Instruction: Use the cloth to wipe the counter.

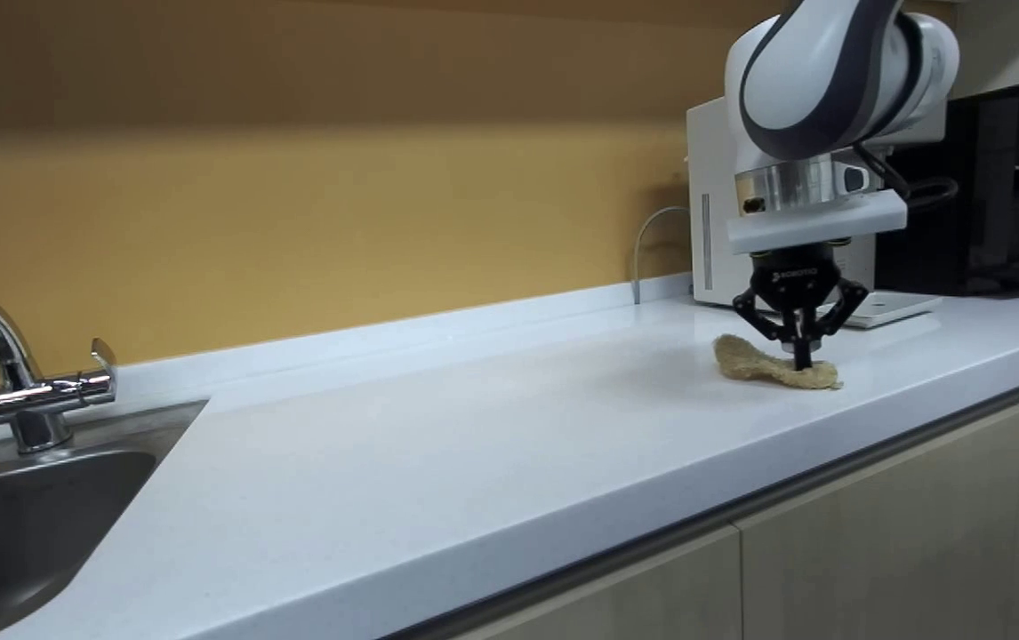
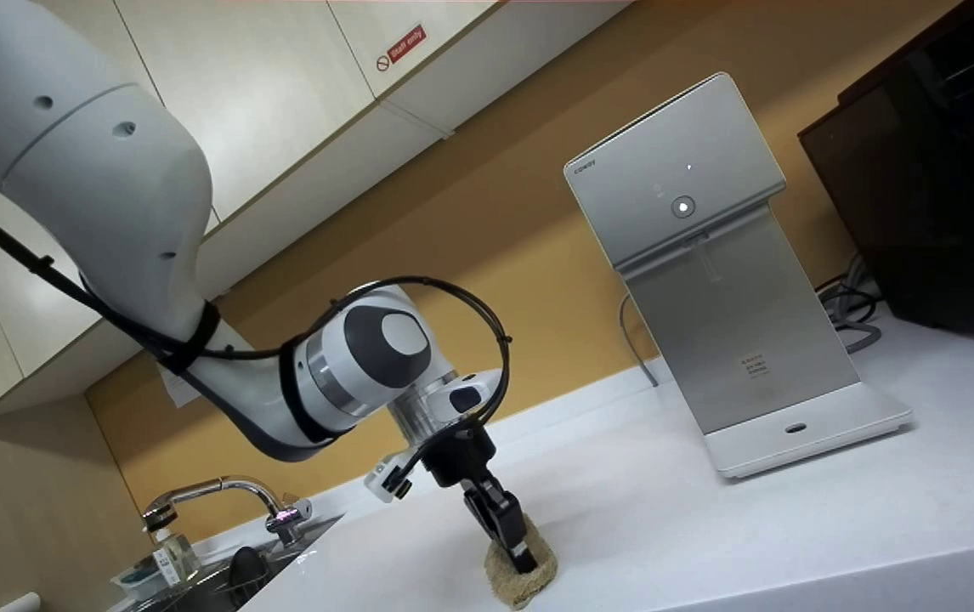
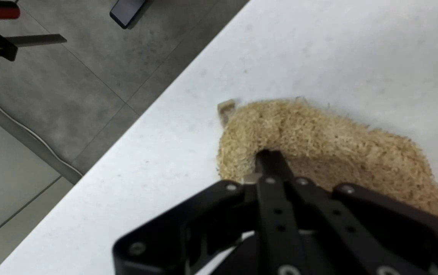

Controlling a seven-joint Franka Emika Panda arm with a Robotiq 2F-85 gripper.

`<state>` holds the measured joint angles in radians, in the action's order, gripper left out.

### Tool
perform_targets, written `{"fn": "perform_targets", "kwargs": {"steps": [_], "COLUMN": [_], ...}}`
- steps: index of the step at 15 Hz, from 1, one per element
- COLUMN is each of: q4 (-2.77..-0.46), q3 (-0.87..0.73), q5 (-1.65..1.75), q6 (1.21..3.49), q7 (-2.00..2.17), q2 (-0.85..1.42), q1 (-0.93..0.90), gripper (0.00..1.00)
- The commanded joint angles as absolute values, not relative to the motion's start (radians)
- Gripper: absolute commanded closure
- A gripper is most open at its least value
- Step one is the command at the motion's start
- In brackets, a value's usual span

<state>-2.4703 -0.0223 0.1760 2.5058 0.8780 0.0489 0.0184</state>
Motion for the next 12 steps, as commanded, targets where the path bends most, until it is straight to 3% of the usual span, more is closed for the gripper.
{"fn": "perform_targets", "kwargs": {"steps": [1, 12], "q4": [-2.42, -2.486], "q3": [0.032, 0.09], "q5": [0.065, 0.021], "q6": [2.515, 2.5], "q7": [0.816, 0.812], "q2": [0.185, 0.131], "q1": [-0.04, -0.132], "gripper": [1.0, 1.0]}}
